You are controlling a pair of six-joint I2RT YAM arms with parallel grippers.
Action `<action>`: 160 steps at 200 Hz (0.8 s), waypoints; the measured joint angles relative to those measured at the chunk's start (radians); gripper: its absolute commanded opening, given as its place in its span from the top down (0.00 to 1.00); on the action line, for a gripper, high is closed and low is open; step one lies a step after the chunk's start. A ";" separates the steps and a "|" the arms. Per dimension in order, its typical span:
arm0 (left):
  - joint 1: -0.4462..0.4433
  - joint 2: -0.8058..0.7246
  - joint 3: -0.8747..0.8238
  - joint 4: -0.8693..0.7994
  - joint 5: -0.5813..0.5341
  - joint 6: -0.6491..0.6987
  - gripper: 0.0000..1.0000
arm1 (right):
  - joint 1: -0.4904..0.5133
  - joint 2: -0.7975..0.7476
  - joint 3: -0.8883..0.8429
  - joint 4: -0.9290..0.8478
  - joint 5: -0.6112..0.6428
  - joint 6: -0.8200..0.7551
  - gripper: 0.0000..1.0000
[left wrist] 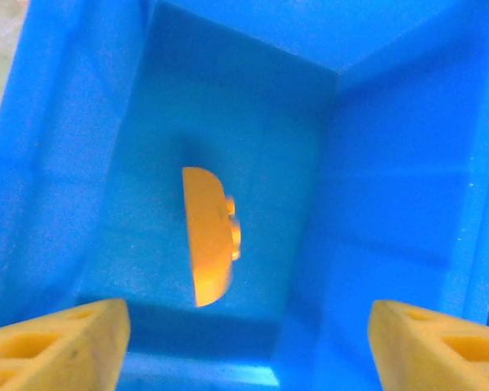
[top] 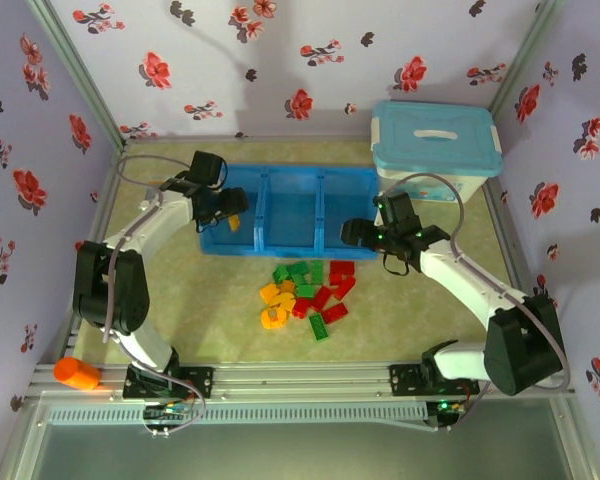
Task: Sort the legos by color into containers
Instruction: Place the lego in the container, then move the container to the top-center of the table.
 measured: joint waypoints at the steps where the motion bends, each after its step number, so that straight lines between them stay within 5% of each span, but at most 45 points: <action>1: 0.000 0.000 0.000 0.000 0.000 0.000 0.20 | 0.000 0.000 0.000 -0.001 0.000 0.000 0.14; 160: -0.022 -0.402 -0.228 -0.031 -0.012 -0.009 0.18 | 0.007 0.055 0.047 -0.104 0.071 -0.007 0.22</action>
